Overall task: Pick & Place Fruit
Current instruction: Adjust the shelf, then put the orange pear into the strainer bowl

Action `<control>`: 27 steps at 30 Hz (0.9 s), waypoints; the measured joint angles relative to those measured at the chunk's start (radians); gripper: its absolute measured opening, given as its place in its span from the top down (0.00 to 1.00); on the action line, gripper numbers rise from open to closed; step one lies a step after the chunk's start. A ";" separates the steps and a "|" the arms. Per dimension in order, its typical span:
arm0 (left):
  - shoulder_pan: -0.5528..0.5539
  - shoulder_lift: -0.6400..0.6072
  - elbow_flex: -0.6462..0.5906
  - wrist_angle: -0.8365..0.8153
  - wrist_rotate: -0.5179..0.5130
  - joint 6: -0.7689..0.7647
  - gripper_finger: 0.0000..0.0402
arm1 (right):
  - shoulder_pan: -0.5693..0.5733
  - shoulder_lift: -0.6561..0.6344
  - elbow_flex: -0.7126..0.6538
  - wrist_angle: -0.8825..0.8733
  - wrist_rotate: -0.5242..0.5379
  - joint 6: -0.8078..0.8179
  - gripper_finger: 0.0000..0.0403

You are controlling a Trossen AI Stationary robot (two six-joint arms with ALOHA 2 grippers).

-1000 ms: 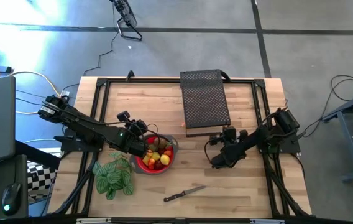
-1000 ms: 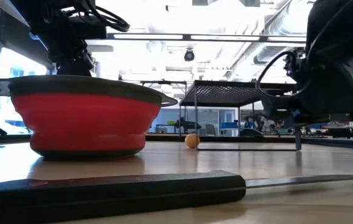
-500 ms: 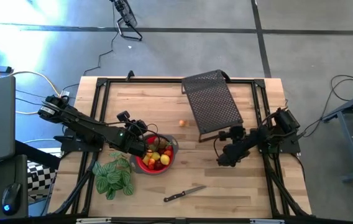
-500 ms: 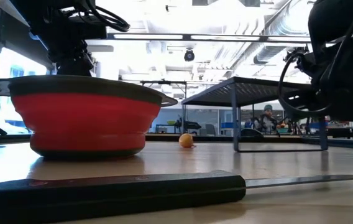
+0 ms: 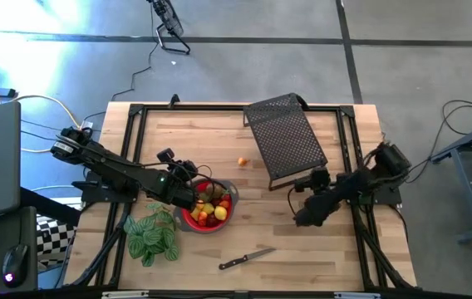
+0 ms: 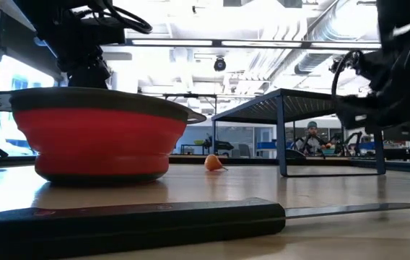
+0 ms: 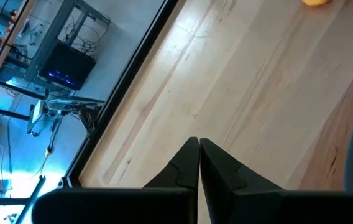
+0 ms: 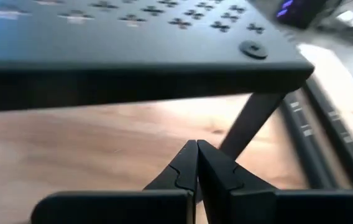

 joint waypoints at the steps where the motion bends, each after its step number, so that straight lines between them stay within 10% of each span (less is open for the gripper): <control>1: 0.000 0.000 0.000 0.001 0.000 0.000 0.98 | 0.014 -0.021 0.000 0.018 0.001 -0.012 0.99; 18: 0.119 0.000 0.148 0.041 0.124 0.399 1.00 | 0.253 -0.188 0.002 0.409 0.191 -0.282 0.99; 27: 0.348 0.000 0.179 0.335 0.650 0.753 1.00 | 0.296 -0.189 0.002 0.649 0.210 -0.459 0.99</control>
